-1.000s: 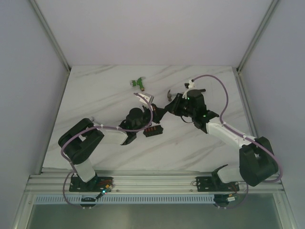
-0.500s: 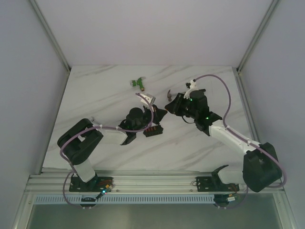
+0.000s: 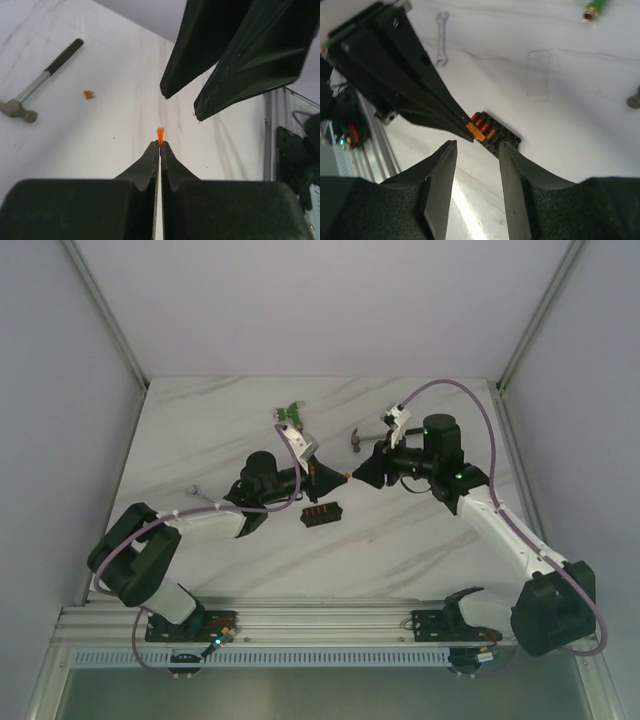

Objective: Snap on the fuse box
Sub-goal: Pick up the fuse from the center of the board, then install the fuse at the fuse box base.

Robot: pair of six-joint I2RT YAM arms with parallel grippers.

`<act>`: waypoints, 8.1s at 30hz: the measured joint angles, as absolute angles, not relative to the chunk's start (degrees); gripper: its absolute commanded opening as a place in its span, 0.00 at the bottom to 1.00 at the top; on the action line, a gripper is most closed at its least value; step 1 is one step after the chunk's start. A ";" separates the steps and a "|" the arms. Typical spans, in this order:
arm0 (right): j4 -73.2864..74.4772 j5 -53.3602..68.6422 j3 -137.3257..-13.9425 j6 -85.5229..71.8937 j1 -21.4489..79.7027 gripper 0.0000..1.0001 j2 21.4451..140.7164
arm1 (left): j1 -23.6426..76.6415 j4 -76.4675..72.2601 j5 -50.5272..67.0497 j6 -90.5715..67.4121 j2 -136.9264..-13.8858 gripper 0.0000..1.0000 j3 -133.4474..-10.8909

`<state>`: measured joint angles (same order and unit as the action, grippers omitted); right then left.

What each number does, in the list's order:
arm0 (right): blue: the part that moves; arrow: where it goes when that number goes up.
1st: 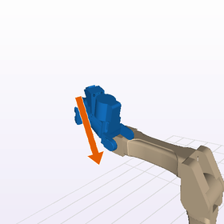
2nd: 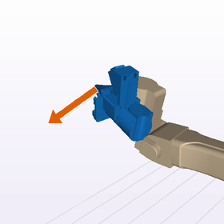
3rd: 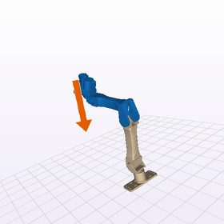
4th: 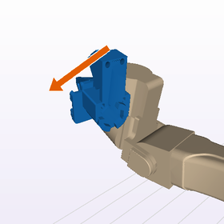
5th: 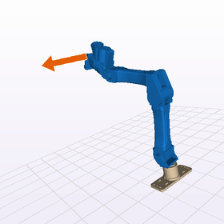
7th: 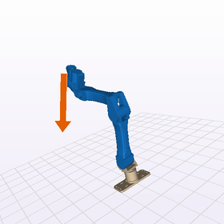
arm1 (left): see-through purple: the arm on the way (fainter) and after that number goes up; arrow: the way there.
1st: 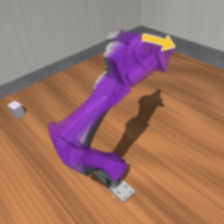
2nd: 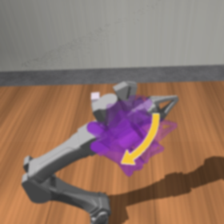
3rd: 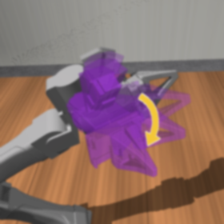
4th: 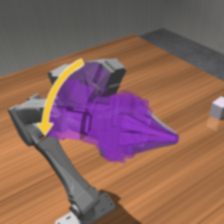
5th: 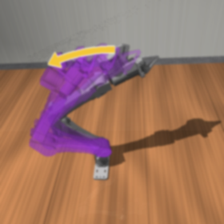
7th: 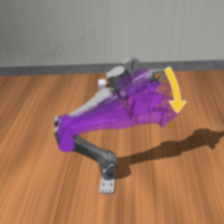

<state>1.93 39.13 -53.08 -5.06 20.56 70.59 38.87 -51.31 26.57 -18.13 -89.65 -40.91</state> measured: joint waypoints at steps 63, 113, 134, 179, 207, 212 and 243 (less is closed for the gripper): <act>15.14 68.82 -56.31 17.23 20.08 0.00 71.05 | 38.39 -52.95 48.77 -21.21 -83.70 0.10 -40.14; 12.75 14.00 -61.45 -7.94 37.78 0.00 91.68 | 35.55 -51.86 26.37 -9.72 -95.13 0.75 -25.10; 16.08 10.13 -64.93 -7.90 39.29 0.00 95.74 | 38.96 -49.93 15.62 -5.74 -92.66 0.60 -23.38; 19.27 -0.30 -67.31 -9.21 44.53 0.00 100.03 | 40.62 -47.94 12.75 -2.90 -93.19 0.51 -24.93; 15.25 -0.64 -63.96 -3.77 44.53 0.00 98.83 | 40.56 -43.22 14.70 -0.45 -93.65 0.48 -27.97; 14.57 -0.75 -62.85 -3.84 44.53 0.00 98.13 | 40.51 -43.20 15.20 -0.34 -93.76 0.47 -28.05; 12.32 -1.74 -61.21 -6.11 44.53 0.00 96.38 | 40.12 -43.16 16.05 -0.34 -93.80 0.47 -28.12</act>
<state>12.32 -1.74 -61.21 -6.11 44.53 96.38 40.12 -43.16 16.05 -0.34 -93.80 -28.12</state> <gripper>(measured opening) 0.120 0.515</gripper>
